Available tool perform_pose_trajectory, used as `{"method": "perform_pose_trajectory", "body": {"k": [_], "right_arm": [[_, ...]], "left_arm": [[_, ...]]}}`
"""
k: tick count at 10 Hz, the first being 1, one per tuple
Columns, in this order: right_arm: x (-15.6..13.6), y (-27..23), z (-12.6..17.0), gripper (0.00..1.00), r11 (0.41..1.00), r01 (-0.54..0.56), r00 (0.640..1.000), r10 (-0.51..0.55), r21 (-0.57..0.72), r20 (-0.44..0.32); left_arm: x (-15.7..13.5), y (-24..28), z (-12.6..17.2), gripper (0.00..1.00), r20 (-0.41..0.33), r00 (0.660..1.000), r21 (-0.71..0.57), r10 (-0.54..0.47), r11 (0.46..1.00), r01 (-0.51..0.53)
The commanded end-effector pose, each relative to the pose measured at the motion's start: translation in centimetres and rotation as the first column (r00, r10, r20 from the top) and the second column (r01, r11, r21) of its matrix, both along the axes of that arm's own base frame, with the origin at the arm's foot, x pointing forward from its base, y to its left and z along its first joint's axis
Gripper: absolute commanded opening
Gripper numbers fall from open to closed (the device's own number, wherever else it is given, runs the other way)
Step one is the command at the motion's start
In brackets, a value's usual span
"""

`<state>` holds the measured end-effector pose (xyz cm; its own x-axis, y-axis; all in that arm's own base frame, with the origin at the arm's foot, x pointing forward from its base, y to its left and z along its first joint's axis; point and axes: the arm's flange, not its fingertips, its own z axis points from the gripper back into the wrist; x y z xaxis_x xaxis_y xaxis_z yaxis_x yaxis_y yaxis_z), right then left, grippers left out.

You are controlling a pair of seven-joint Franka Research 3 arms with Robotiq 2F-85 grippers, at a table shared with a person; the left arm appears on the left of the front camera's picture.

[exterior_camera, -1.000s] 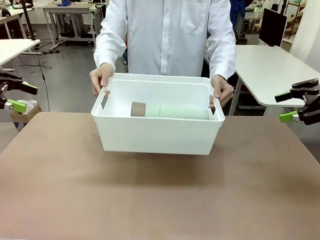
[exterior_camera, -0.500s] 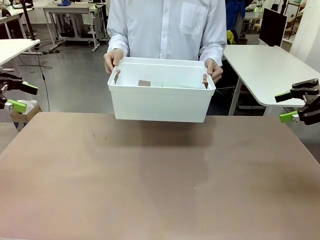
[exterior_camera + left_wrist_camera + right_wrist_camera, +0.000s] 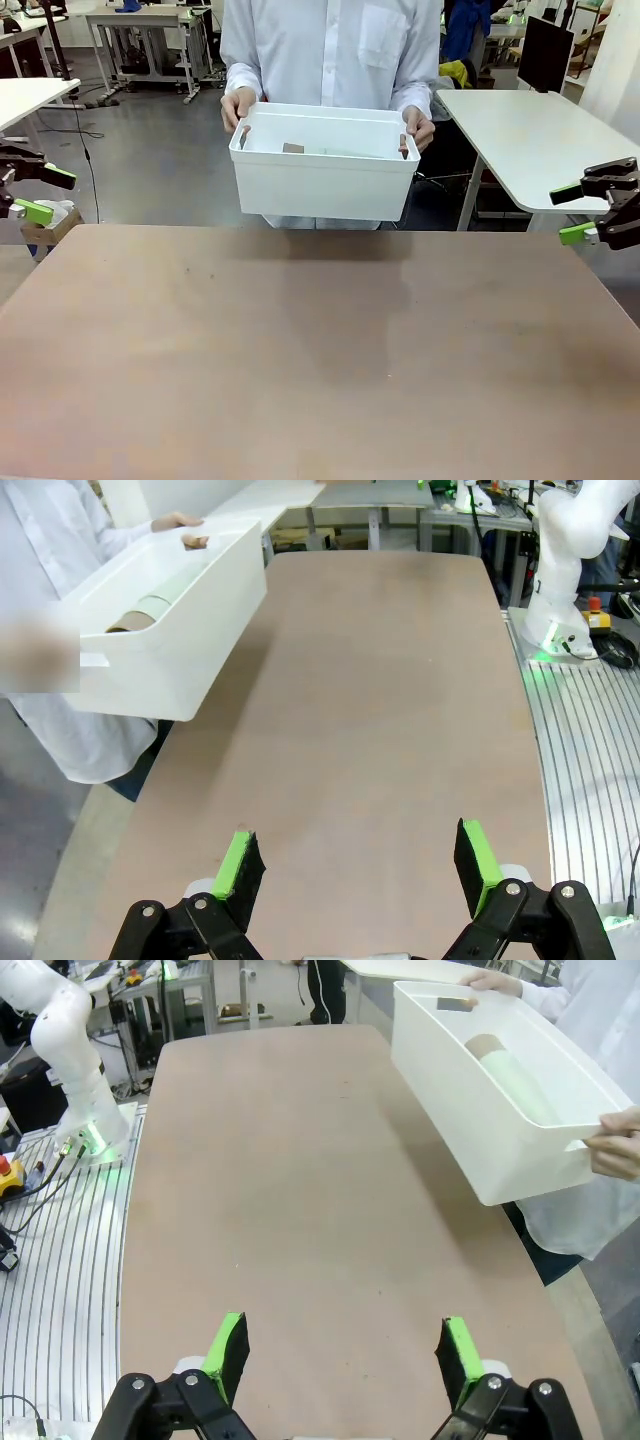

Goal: Stack the cups and store them in the basket.
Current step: Place the stack of Reusable plastic cups into the Pantry Basket.

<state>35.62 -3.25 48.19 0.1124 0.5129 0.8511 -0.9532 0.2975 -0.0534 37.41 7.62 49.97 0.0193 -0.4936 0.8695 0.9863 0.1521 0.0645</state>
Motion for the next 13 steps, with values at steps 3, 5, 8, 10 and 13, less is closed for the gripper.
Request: {"method": "perform_pose_trajectory", "body": {"k": [3, 5, 8, 10, 13], "right_arm": [[0.33, 0.02, 0.44, 1.0, 1.0, 0.005, 1.0, -0.005, 0.022, 0.001], [0.33, 0.02, 0.44, 1.0, 1.0, 0.005, 1.0, -0.005, 0.022, 0.001], [0.33, 0.02, 0.44, 1.0, 1.0, 0.005, 1.0, -0.005, 0.022, 0.001], [0.33, 0.02, 0.44, 1.0, 1.0, 0.005, 1.0, -0.005, 0.022, 0.001], [0.33, 0.02, 0.44, 1.0, 1.0, 0.005, 1.0, -0.005, 0.022, 0.001]], "left_arm": [[-0.07, 0.0, 0.27, 1.0, -0.012, 1.0, 0.004, 0.001, 1.0, -0.001], [-0.07, 0.0, 0.27, 1.0, -0.012, 1.0, 0.004, 0.001, 1.0, -0.001], [-0.07, 0.0, 0.27, 1.0, -0.012, 1.0, 0.004, 0.001, 1.0, -0.001], [-0.07, 0.0, 0.27, 1.0, -0.012, 1.0, 0.004, 0.001, 1.0, -0.001], [-0.07, 0.0, 0.27, 1.0, -0.012, 1.0, 0.004, 0.001, 1.0, -0.001]]}}
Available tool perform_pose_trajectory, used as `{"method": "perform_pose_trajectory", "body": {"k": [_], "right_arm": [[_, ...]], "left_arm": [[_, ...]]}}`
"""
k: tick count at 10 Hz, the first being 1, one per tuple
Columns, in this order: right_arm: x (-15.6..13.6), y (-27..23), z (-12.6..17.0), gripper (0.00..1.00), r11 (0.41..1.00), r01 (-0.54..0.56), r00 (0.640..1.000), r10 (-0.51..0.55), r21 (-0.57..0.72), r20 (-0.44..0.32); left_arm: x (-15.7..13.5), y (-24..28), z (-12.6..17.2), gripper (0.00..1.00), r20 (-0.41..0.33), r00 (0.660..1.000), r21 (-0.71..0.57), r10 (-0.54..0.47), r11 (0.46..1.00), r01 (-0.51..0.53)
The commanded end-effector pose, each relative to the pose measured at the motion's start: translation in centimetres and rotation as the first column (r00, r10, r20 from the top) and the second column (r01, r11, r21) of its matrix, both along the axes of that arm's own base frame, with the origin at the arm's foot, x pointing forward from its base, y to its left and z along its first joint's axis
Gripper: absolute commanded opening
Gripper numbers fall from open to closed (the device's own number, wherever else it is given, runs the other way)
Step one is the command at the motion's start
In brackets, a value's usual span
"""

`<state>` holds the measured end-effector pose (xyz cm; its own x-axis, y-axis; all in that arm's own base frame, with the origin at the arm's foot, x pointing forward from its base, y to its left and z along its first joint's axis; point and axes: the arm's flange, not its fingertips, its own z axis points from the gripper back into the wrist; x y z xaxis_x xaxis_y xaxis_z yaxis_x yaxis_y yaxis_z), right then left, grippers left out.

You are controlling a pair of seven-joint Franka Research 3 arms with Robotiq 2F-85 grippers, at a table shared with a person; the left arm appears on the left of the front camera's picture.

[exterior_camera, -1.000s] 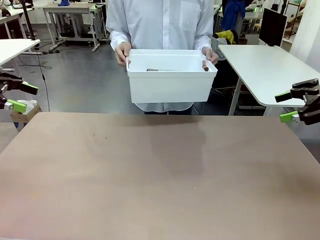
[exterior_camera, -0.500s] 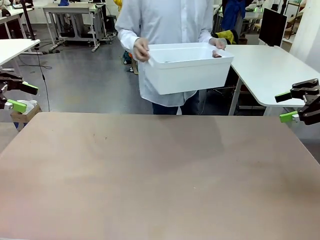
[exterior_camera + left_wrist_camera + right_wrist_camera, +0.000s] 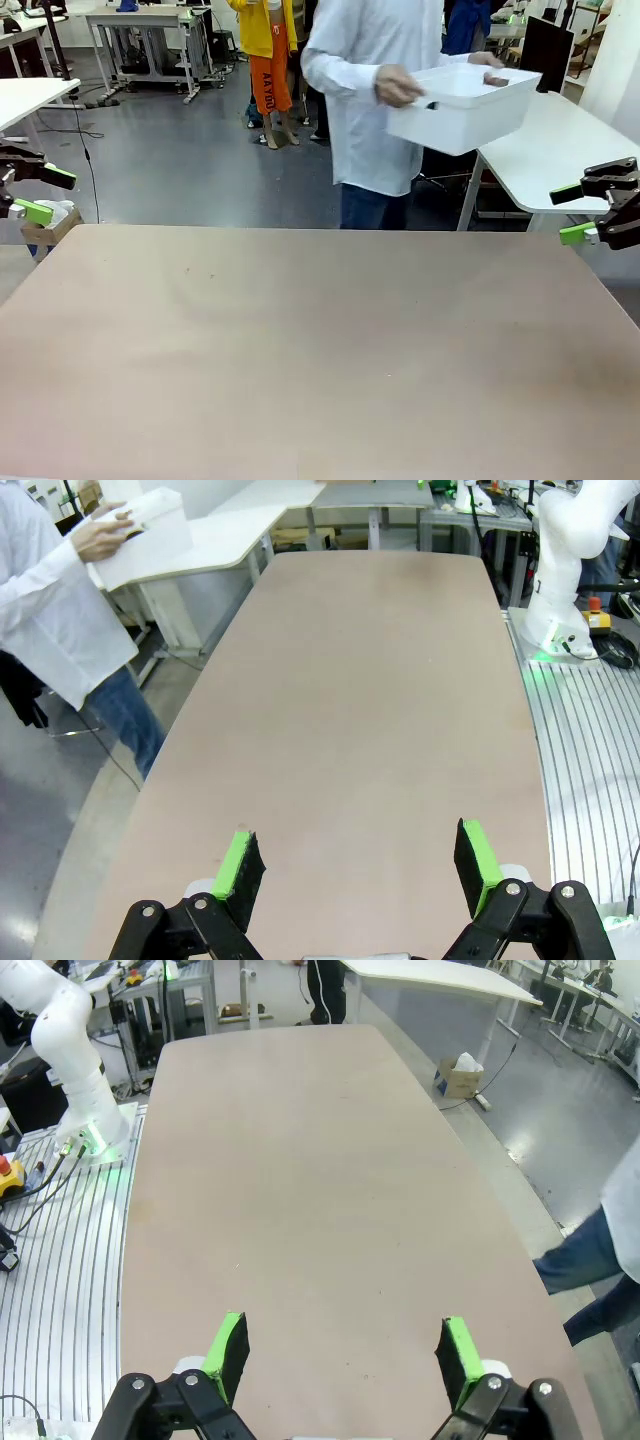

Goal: Stack the cups and store them in the basket.
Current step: Place the stack of Reusable plastic cups into the Pantry Basket.

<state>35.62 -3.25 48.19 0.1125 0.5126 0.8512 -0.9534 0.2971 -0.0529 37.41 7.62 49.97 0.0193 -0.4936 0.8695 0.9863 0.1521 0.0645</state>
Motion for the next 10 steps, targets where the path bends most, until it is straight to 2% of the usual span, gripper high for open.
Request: {"method": "perform_pose_trajectory", "body": {"k": [1, 10], "right_arm": [[0.34, 0.02, 0.44, 1.0, 1.0, 0.005, 1.0, -0.005, 0.022, 0.001], [0.34, 0.02, 0.44, 1.0, 1.0, 0.005, 1.0, -0.005, 0.022, 0.001]], "left_arm": [[-0.07, 0.0, 0.27, 1.0, -0.012, 1.0, 0.004, 0.001, 1.0, -0.001], [-0.07, 0.0, 0.27, 1.0, -0.012, 1.0, 0.004, 0.001, 1.0, -0.001]]}}
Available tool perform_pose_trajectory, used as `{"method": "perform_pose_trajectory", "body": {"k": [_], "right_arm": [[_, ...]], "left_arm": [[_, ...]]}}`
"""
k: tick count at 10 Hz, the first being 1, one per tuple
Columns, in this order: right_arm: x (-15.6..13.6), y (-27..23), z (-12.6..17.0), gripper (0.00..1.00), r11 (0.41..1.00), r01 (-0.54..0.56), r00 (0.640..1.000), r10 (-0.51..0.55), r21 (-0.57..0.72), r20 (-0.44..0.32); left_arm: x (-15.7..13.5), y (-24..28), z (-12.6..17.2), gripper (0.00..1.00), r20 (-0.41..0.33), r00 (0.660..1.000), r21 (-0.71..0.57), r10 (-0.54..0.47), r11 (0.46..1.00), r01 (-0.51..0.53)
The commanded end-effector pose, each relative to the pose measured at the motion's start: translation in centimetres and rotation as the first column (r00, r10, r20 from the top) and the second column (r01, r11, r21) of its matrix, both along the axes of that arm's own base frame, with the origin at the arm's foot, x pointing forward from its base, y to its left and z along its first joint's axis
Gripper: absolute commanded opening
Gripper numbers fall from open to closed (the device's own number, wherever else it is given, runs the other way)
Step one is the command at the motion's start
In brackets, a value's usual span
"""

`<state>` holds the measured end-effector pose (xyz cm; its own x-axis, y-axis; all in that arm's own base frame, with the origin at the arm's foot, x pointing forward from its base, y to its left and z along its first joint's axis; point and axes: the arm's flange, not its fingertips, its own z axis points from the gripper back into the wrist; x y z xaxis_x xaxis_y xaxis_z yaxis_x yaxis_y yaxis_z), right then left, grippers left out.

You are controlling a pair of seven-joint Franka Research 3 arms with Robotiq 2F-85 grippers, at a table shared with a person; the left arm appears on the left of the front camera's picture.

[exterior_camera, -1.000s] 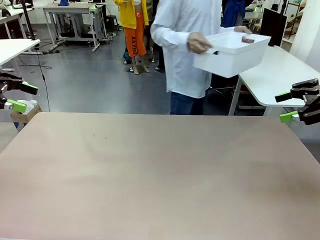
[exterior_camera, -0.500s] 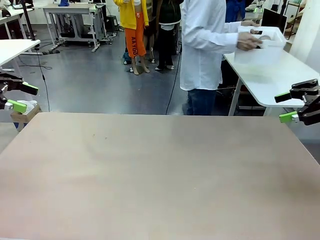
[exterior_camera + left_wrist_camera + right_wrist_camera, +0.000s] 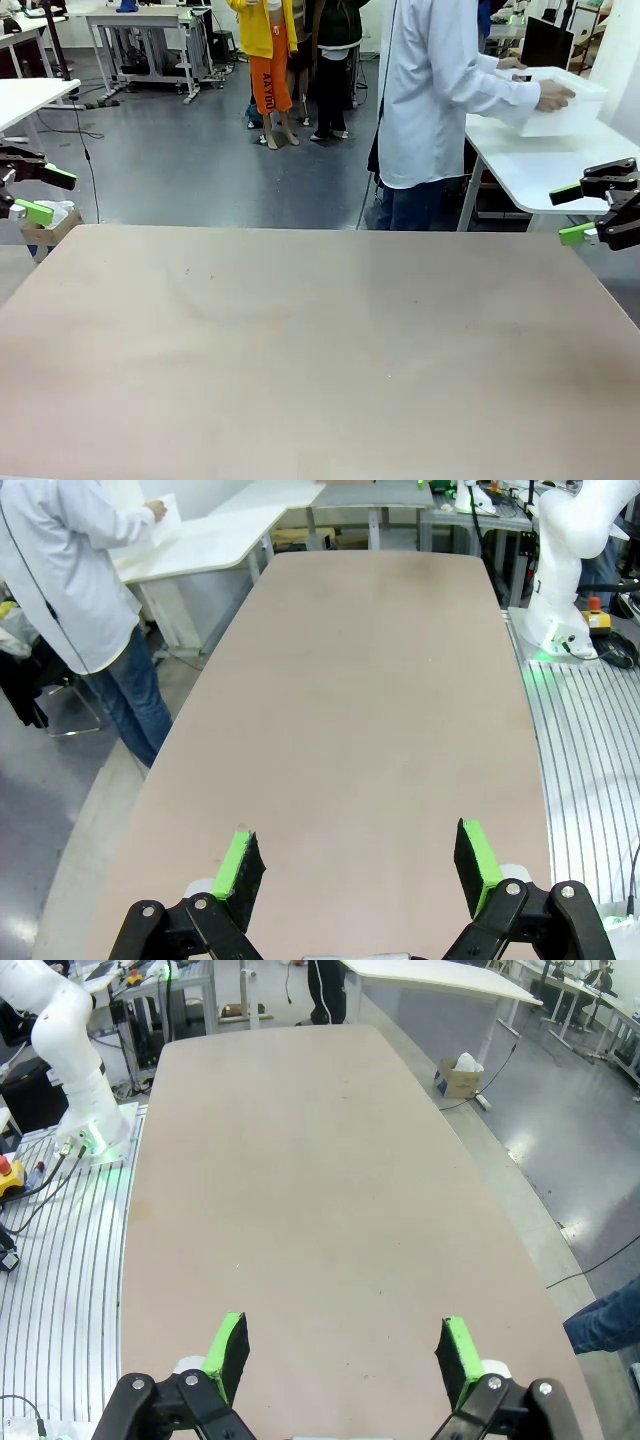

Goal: Stack the cups and store them in the basket.
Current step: Place the stack of Reusable plastic cups into the Pantry Basket.

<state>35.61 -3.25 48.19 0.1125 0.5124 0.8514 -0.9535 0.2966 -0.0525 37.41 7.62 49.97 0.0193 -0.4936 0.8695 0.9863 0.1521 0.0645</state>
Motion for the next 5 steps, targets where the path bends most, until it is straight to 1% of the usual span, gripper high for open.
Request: {"method": "perform_pose_trajectory", "body": {"k": [1, 5], "right_arm": [[0.35, 0.02, 0.43, 1.0, 1.0, 0.006, 1.0, -0.006, 0.021, 0.001], [0.35, 0.02, 0.43, 1.0, 1.0, 0.006, 1.0, -0.006, 0.021, 0.001]], "left_arm": [[-0.07, 0.0, 0.27, 1.0, -0.012, 1.0, 0.004, 0.001, 1.0, -0.001], [-0.07, 0.0, 0.27, 1.0, -0.012, 1.0, 0.004, 0.001, 1.0, -0.001]]}}
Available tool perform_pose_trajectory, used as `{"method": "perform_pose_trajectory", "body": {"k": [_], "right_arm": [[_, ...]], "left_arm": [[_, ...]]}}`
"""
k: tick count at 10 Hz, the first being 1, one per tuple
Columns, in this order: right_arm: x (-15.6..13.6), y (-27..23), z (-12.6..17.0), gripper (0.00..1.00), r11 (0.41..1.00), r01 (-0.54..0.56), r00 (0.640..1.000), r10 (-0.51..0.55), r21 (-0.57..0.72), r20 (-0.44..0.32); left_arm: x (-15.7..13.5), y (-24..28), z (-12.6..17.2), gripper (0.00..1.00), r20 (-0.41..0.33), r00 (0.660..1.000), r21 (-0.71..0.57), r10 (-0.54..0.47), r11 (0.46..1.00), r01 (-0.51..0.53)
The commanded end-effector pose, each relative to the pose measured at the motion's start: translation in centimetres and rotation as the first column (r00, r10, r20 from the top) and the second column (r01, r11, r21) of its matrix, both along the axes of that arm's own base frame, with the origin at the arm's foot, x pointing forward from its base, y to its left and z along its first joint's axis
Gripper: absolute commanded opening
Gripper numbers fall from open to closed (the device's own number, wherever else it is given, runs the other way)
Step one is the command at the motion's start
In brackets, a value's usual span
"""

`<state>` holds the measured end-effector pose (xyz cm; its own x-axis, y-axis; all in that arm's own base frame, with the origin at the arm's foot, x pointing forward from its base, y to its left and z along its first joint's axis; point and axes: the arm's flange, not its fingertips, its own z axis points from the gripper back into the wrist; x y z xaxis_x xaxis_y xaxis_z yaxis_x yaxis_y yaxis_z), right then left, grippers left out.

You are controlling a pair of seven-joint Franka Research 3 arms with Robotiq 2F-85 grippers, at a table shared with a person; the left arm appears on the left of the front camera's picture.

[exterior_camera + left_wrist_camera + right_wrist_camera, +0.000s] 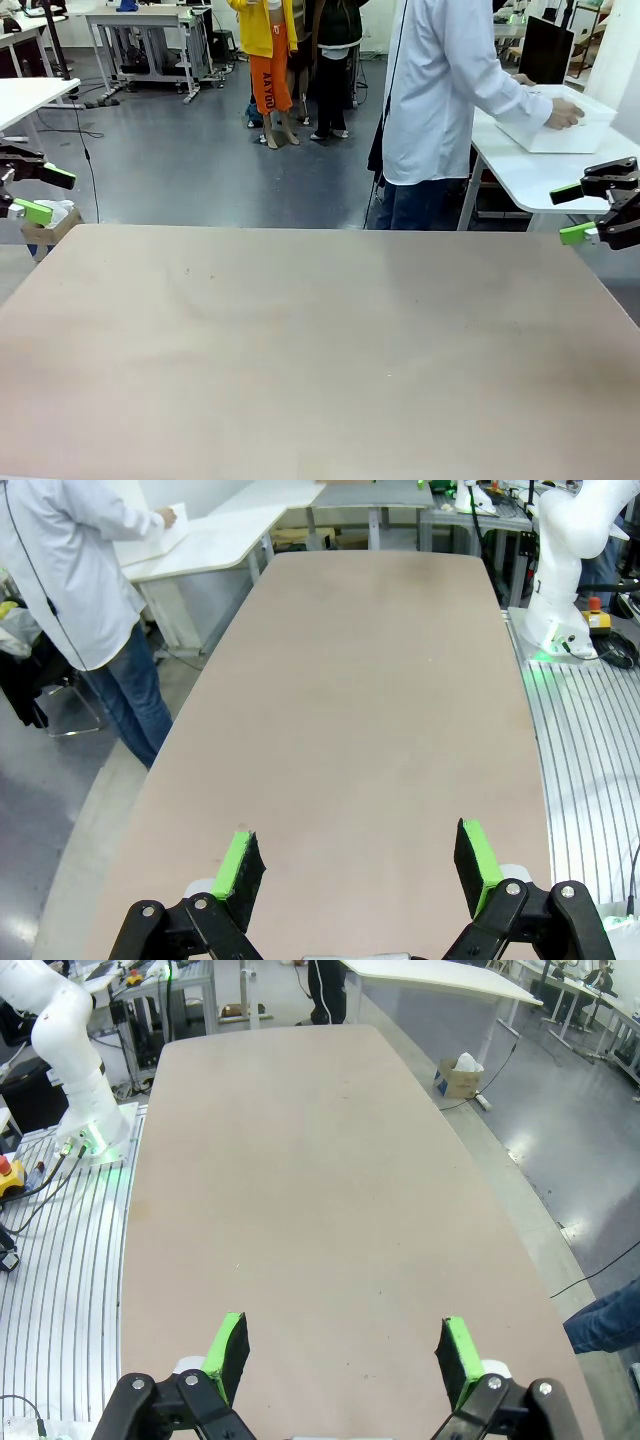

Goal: Stack the cups and store them in the basket.
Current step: Place the stack of Reusable plastic cups into the Pantry Basket.

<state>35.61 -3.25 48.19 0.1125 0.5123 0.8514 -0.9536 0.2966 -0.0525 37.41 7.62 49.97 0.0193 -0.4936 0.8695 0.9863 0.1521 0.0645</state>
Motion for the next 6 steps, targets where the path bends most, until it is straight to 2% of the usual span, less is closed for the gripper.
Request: {"method": "perform_pose_trajectory", "body": {"k": [1, 6], "right_arm": [[0.35, 0.02, 0.43, 1.0, 1.0, 0.006, 1.0, -0.006, 0.021, 0.001], [0.35, 0.02, 0.43, 1.0, 1.0, 0.006, 1.0, -0.006, 0.021, 0.001]], "left_arm": [[-0.07, 0.0, 0.27, 1.0, -0.012, 1.0, 0.004, 0.001, 1.0, -0.001], [-0.07, 0.0, 0.27, 1.0, -0.012, 1.0, 0.004, 0.001, 1.0, -0.001]]}}
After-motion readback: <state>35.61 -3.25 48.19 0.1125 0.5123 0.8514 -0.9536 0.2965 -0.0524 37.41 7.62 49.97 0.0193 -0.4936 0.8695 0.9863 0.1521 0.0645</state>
